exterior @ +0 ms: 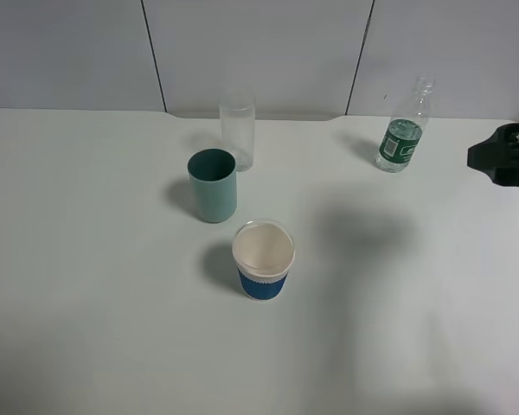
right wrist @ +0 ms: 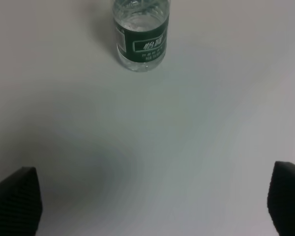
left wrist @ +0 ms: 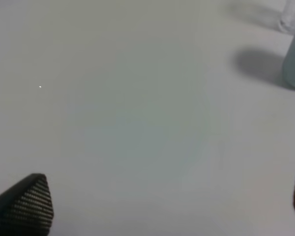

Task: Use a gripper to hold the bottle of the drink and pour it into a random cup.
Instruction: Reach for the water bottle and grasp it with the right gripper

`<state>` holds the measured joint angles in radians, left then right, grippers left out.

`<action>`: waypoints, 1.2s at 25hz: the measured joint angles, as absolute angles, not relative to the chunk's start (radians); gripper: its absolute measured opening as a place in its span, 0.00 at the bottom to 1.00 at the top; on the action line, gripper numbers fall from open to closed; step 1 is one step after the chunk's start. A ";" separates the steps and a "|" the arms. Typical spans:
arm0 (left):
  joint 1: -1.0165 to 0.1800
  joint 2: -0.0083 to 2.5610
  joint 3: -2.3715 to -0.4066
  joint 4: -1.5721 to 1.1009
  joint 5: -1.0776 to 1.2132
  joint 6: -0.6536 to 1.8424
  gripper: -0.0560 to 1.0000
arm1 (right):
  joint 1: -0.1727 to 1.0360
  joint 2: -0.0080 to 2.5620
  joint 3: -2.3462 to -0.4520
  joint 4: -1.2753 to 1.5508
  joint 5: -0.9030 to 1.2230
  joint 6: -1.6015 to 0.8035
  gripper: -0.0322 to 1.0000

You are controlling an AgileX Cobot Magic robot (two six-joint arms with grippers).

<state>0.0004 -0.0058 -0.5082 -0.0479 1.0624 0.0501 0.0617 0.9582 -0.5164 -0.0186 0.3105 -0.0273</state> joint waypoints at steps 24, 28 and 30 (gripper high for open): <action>0.000 -0.006 -0.508 -0.048 1.062 0.050 0.99 | 0.062 1.529 -0.518 -0.176 -0.171 0.011 0.91; 0.000 -0.006 -0.508 -0.048 1.062 0.050 0.99 | 0.055 1.607 -0.519 -0.189 -0.251 0.025 0.91; 0.000 -0.006 -0.508 -0.048 1.062 0.050 0.99 | 0.041 1.639 -0.519 -0.189 -0.297 0.025 0.91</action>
<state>0.0004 -0.0058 -0.5082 -0.0479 1.0624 0.0501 0.0411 1.6393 -0.5187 -0.1894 -0.2975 0.0249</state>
